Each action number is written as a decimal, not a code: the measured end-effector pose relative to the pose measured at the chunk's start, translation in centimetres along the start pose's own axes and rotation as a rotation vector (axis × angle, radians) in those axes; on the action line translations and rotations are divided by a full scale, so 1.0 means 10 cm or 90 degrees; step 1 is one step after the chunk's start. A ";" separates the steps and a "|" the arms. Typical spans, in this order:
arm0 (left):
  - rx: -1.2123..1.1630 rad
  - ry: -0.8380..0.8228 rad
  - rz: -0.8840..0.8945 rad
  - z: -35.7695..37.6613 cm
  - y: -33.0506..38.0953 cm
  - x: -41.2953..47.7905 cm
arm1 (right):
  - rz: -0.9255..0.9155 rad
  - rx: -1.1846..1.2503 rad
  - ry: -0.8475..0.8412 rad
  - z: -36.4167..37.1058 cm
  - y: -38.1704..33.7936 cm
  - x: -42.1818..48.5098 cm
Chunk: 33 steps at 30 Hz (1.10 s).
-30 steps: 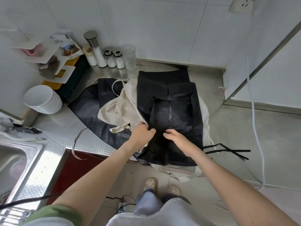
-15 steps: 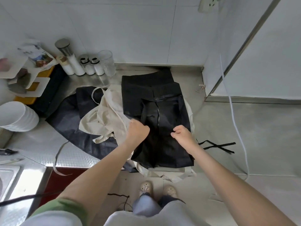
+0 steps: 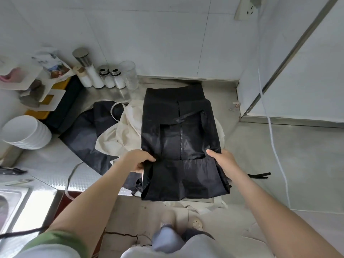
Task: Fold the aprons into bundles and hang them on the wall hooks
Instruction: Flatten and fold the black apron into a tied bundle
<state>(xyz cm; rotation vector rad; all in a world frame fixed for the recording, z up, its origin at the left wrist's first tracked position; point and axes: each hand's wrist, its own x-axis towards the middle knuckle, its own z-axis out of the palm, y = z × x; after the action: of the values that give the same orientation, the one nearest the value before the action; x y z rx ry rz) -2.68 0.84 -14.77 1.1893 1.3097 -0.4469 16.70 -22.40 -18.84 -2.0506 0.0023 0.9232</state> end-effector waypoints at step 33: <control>-0.117 0.016 0.084 -0.09 0.31 -0.07 | 0.017 -0.056 -0.044 -0.22 -0.45 0.13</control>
<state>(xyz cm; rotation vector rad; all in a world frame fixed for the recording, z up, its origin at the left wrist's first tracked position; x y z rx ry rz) -0.72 2.56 -12.72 1.1215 1.2567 -0.2121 20.45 -20.77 -15.70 -2.1030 -0.0493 1.0275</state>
